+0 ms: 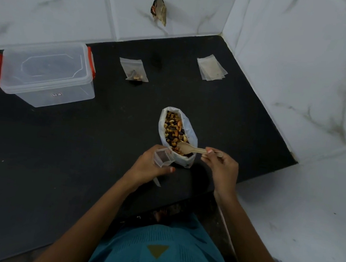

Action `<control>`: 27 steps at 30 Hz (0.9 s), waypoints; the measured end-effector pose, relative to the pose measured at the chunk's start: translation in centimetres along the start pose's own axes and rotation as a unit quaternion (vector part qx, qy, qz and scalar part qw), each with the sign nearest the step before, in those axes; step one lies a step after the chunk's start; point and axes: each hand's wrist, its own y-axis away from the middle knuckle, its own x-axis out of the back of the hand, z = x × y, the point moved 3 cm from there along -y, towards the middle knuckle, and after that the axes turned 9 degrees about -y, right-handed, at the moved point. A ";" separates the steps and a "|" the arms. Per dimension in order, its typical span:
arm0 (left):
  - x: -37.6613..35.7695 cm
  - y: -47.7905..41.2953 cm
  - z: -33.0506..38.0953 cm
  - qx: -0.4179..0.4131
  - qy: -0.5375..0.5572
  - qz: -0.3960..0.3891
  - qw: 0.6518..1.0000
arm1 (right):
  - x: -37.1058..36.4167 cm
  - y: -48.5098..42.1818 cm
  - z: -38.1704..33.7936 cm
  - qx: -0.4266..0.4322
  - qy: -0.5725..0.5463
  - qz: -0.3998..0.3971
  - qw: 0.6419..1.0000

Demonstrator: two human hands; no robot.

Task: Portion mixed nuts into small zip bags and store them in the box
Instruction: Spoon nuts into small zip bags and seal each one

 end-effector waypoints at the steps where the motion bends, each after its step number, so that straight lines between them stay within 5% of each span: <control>1: 0.0 0.0 0.0 0.000 0.000 0.001 1.000 | 0.0 0.0 0.0 -0.018 -0.025 0.005 1.000; 5: 0.2 0.0 0.0 0.003 -0.006 0.002 1.000 | 0.1 0.0 -0.3 -0.020 -0.048 0.006 0.999; 8: 0.2 0.0 0.0 0.003 -0.005 0.005 1.000 | 0.1 0.3 -1.1 0.086 0.064 -0.026 0.994; 14: 0.2 0.0 -0.2 0.003 0.000 0.004 1.000 | -0.4 0.8 -2.2 0.281 0.249 -0.120 0.919; 21: 0.1 -0.3 -0.2 0.002 0.002 -0.005 1.000 | -1.0 0.7 -1.1 0.219 0.254 -0.097 0.937; 27: -0.1 -0.5 -0.2 -0.005 -0.014 -0.001 1.000 | -0.3 -0.8 -0.8 0.009 0.055 -0.016 0.998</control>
